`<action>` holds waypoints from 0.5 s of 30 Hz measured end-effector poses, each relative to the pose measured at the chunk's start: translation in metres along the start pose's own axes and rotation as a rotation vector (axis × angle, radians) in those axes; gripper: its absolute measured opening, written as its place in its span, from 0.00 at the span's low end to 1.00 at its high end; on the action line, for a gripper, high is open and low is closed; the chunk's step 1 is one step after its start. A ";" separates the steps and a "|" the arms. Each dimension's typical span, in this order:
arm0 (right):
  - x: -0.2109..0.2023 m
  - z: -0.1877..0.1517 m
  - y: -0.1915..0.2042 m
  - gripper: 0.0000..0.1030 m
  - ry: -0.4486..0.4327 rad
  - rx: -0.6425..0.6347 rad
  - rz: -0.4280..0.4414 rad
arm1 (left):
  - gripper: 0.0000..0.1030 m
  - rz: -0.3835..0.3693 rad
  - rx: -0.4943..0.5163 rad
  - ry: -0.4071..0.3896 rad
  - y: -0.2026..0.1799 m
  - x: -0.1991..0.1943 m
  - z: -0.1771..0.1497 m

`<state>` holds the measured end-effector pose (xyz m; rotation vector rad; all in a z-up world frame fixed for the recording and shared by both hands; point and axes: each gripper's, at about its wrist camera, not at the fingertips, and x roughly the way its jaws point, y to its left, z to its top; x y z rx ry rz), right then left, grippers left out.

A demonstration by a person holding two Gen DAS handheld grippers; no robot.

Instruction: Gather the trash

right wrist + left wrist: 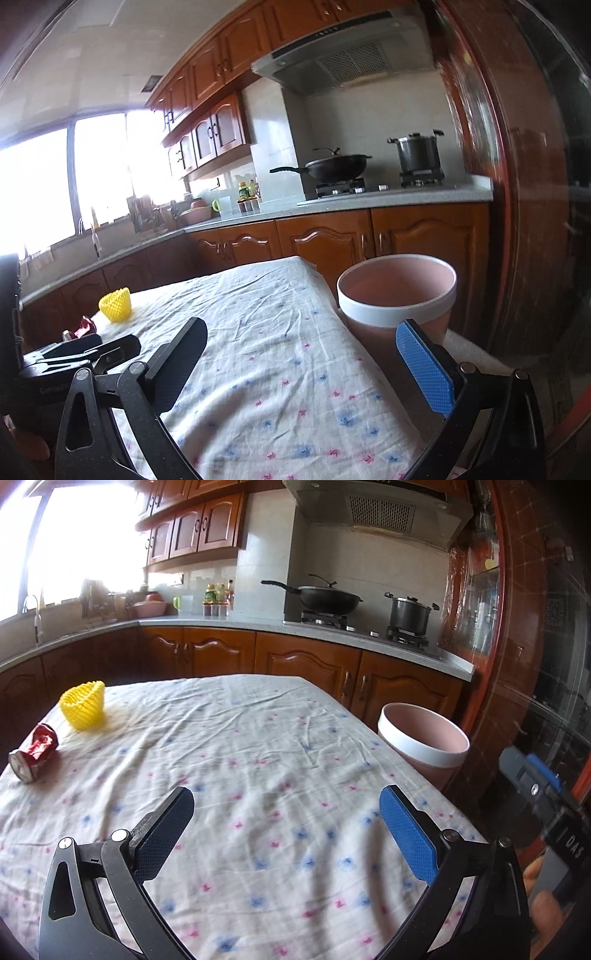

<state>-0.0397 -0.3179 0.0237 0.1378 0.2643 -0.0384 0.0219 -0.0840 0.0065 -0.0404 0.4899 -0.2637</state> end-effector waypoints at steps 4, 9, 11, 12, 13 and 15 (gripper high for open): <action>-0.008 0.006 0.008 1.00 -0.065 -0.039 -0.031 | 1.00 0.048 0.008 -0.035 0.001 -0.009 -0.005; -0.010 -0.006 0.009 1.00 -0.088 -0.013 -0.051 | 1.00 0.068 0.026 -0.035 -0.001 -0.012 -0.017; -0.010 -0.011 0.009 1.00 -0.082 -0.003 -0.049 | 1.00 0.075 0.028 -0.037 -0.002 -0.014 -0.021; -0.009 -0.014 0.009 1.00 -0.078 0.002 -0.049 | 1.00 0.076 0.029 -0.038 -0.002 -0.015 -0.023; -0.009 -0.017 0.010 1.00 -0.071 0.003 -0.048 | 1.00 0.081 0.032 -0.039 -0.002 -0.015 -0.023; -0.006 -0.020 0.011 1.00 -0.050 0.002 -0.030 | 1.00 0.085 0.036 -0.042 -0.003 -0.016 -0.025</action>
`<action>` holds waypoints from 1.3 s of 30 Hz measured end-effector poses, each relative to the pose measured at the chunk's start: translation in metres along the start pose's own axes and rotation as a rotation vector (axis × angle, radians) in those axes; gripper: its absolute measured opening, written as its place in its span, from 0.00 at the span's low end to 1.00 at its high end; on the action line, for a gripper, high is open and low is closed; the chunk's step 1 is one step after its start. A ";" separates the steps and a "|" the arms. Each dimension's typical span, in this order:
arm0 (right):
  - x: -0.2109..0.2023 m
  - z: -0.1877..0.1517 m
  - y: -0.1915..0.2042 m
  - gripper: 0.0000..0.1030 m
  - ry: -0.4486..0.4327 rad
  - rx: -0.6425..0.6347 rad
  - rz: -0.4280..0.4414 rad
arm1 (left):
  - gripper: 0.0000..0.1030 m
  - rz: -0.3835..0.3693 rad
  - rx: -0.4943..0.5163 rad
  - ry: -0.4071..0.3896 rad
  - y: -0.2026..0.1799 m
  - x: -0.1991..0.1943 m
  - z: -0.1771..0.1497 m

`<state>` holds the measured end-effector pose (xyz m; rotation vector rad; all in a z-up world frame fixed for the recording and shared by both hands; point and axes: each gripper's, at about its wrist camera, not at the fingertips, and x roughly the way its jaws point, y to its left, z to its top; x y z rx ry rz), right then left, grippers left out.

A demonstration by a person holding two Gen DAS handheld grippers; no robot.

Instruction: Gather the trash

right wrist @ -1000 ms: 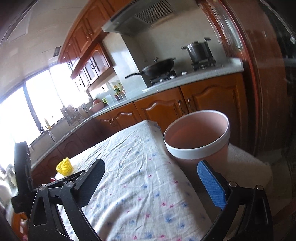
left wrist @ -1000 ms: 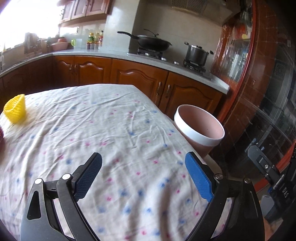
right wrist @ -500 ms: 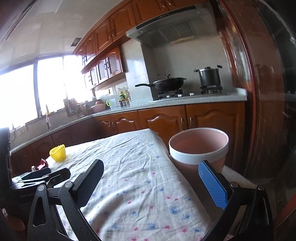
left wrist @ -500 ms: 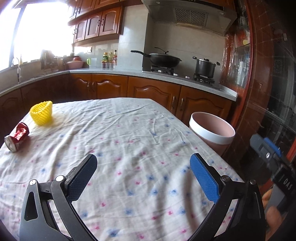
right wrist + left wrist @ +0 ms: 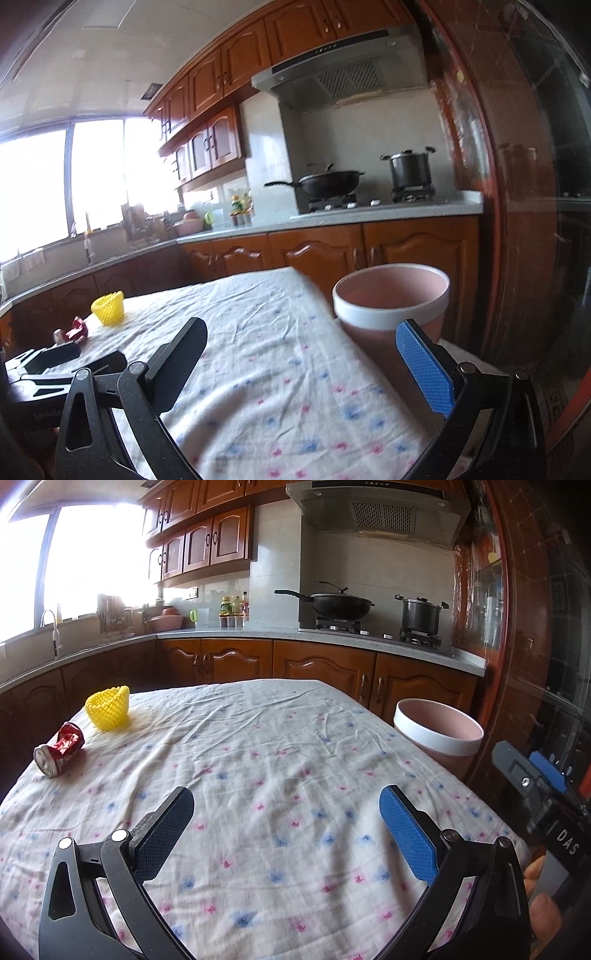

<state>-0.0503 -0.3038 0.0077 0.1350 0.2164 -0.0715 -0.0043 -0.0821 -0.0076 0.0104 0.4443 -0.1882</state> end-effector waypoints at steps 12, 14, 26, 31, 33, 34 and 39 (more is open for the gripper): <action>-0.002 -0.008 0.007 1.00 0.005 -0.006 0.036 | 1.00 0.014 -0.013 -0.023 0.003 -0.004 -0.002; -0.001 -0.008 0.007 1.00 0.010 -0.010 0.036 | 1.00 0.015 -0.011 -0.024 0.003 -0.005 -0.002; -0.002 -0.007 0.005 1.00 0.010 -0.005 0.039 | 1.00 0.021 -0.017 -0.031 0.003 -0.006 -0.002; -0.001 -0.006 0.005 1.00 0.013 -0.005 0.038 | 1.00 0.019 -0.015 -0.026 0.003 -0.005 -0.002; -0.001 -0.006 0.004 1.00 0.018 0.001 0.036 | 1.00 0.020 -0.016 -0.028 0.003 -0.005 -0.002; -0.001 -0.006 0.004 1.00 0.017 0.002 0.038 | 1.00 0.019 -0.015 -0.027 0.003 -0.005 -0.002; -0.001 -0.005 0.003 1.00 0.018 0.001 0.033 | 1.00 0.018 -0.010 -0.023 0.002 -0.005 -0.002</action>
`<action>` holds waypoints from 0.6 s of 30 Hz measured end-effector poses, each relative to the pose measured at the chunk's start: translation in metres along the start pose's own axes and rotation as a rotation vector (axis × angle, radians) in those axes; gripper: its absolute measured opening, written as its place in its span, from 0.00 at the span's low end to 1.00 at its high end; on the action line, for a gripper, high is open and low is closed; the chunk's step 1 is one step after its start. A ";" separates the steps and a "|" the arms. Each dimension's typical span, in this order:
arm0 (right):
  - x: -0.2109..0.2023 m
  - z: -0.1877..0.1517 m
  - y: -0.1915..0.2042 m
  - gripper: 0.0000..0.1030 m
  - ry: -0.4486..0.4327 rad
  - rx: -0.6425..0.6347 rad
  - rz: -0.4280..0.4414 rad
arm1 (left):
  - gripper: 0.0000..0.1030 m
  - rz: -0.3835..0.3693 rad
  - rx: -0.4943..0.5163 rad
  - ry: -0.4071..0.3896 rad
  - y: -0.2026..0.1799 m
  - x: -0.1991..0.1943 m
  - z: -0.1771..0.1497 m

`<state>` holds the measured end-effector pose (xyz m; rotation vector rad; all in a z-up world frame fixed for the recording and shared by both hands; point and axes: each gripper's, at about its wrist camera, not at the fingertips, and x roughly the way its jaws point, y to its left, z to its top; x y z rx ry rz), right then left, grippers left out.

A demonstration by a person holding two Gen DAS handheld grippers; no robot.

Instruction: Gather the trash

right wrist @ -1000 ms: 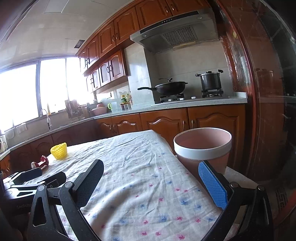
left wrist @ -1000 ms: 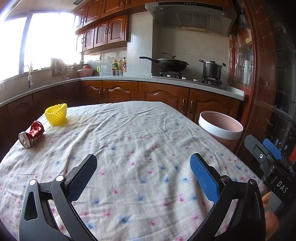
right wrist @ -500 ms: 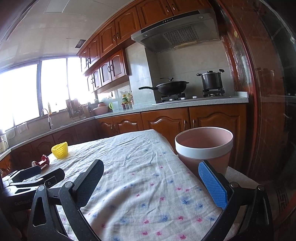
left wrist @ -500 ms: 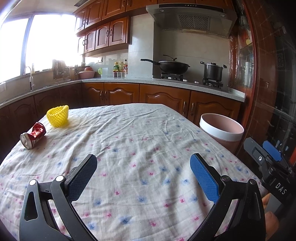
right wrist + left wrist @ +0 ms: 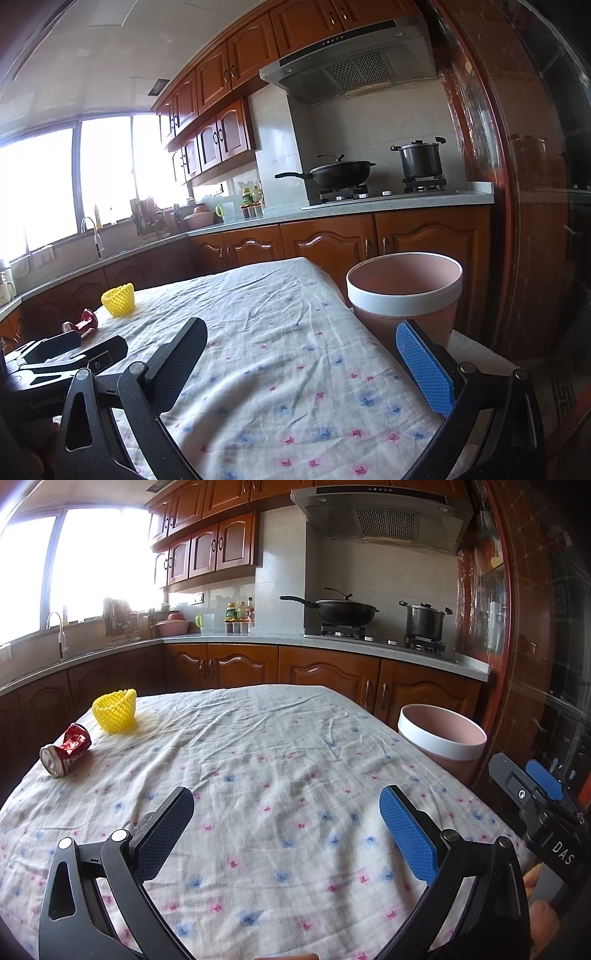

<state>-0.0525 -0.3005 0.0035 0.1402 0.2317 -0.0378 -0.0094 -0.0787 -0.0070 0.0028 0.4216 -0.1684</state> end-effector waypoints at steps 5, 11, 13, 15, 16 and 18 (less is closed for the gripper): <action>0.000 0.000 -0.001 1.00 0.004 0.011 0.010 | 1.00 -0.001 0.003 -0.001 -0.001 -0.001 0.000; 0.000 0.000 0.000 1.00 0.005 0.011 0.012 | 1.00 -0.001 0.002 -0.001 0.000 -0.001 0.000; 0.000 0.000 0.000 1.00 0.005 0.010 0.011 | 1.00 0.000 0.003 -0.003 -0.001 -0.001 0.000; 0.000 0.000 0.000 1.00 0.005 0.011 0.012 | 1.00 0.001 0.004 -0.001 -0.001 -0.001 0.000; 0.000 0.000 0.000 1.00 0.004 0.012 0.013 | 1.00 0.000 0.004 -0.002 -0.001 -0.001 0.000; 0.001 0.000 0.000 1.00 0.005 0.012 0.012 | 1.00 0.001 0.005 -0.002 -0.001 -0.001 0.000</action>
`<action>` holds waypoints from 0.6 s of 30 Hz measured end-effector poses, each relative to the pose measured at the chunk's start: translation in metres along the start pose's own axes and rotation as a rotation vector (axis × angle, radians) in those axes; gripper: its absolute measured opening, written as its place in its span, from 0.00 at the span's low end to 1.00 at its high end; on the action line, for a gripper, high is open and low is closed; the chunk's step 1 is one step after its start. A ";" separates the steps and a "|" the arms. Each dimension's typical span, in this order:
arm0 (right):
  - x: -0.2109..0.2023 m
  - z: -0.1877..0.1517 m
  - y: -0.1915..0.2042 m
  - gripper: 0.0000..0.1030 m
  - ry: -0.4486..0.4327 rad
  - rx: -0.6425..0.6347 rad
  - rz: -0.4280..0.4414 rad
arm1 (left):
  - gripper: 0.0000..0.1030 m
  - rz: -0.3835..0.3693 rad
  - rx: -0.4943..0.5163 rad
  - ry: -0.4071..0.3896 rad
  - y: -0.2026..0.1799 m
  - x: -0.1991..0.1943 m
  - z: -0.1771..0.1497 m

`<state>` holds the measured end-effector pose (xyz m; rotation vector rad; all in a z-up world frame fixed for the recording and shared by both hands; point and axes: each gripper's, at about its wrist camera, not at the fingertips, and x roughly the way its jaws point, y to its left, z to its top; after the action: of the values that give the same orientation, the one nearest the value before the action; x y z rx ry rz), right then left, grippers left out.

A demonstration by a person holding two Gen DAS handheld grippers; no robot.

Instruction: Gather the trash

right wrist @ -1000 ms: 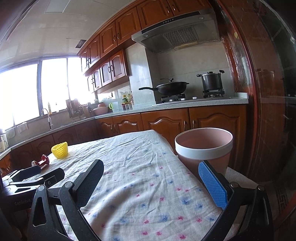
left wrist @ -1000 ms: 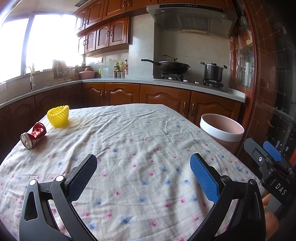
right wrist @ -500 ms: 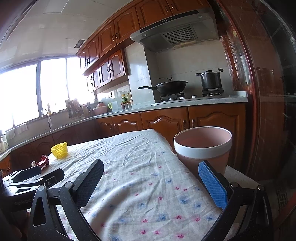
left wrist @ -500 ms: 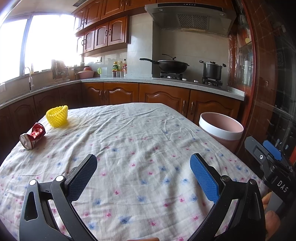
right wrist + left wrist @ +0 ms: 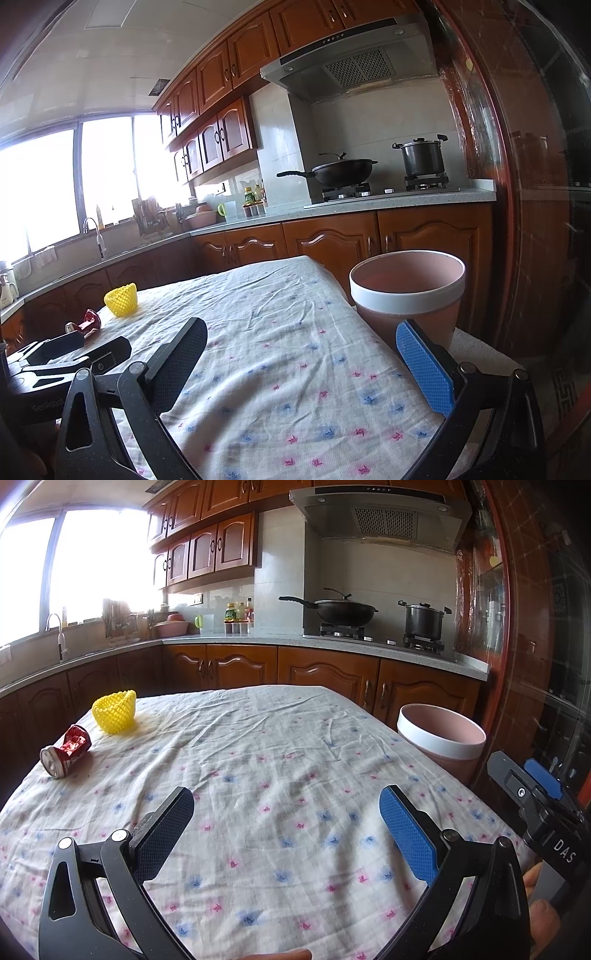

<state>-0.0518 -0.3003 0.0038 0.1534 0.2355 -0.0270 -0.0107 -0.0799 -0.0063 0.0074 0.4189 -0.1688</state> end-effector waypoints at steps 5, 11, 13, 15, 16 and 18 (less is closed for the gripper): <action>0.000 0.000 0.000 1.00 0.000 -0.002 0.000 | 1.00 0.002 0.000 -0.001 0.000 -0.001 0.000; 0.000 0.000 0.000 1.00 -0.001 -0.002 0.000 | 1.00 0.005 0.000 -0.003 0.000 -0.001 0.000; 0.000 0.000 0.000 1.00 0.000 -0.001 0.001 | 1.00 0.008 0.000 -0.003 0.000 -0.002 0.000; 0.000 0.000 0.000 1.00 -0.001 -0.002 0.000 | 1.00 0.009 0.000 -0.003 0.000 -0.001 0.000; 0.000 -0.001 0.000 1.00 -0.001 -0.002 0.001 | 1.00 0.013 -0.001 -0.002 0.000 -0.001 0.000; 0.000 0.000 0.001 1.00 -0.001 -0.001 0.002 | 1.00 0.017 -0.002 -0.001 0.001 -0.001 0.000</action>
<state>-0.0522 -0.2995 0.0041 0.1525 0.2340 -0.0253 -0.0111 -0.0786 -0.0059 0.0086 0.4179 -0.1518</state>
